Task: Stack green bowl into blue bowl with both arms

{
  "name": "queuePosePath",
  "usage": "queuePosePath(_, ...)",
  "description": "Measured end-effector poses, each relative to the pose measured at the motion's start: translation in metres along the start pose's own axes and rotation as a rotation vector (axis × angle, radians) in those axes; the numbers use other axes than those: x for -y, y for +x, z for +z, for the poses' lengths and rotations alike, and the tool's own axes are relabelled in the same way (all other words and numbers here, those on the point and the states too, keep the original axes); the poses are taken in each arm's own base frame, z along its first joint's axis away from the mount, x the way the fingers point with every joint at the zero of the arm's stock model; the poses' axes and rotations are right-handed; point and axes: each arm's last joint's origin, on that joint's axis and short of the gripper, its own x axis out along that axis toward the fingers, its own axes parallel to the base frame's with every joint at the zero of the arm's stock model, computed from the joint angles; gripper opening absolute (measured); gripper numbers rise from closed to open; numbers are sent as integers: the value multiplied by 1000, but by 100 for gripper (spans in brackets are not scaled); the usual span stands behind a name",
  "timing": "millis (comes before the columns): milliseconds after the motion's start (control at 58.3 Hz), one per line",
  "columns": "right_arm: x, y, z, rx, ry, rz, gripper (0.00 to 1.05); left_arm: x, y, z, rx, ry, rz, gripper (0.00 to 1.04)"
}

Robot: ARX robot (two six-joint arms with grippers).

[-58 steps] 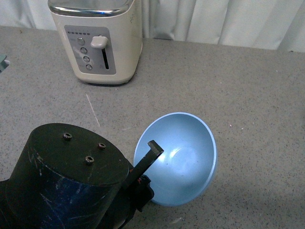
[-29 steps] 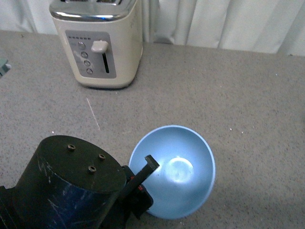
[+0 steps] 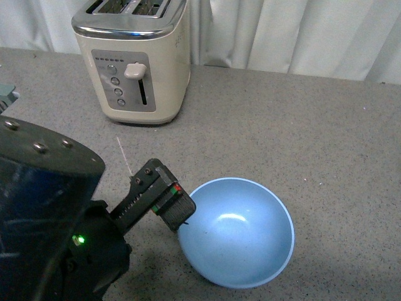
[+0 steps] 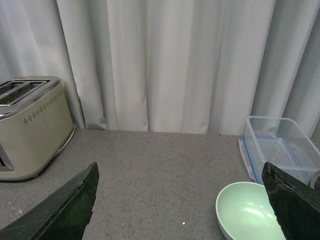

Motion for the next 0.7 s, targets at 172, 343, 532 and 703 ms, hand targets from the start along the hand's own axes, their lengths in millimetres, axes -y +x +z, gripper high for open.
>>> queuePosePath(172,0,0,0,0,0,0,96,-3,-16,36,66,10,15,98)
queuePosePath(343,0,0,0,0,0,0,96,-18,-48,87,178,11,24,98)
queuePosePath(532,0,0,0,0,0,0,96,-38,-75,113,235,19,35,98)
queuePosePath(703,0,0,0,0,0,0,96,-49,-87,114,267,52,34,97)
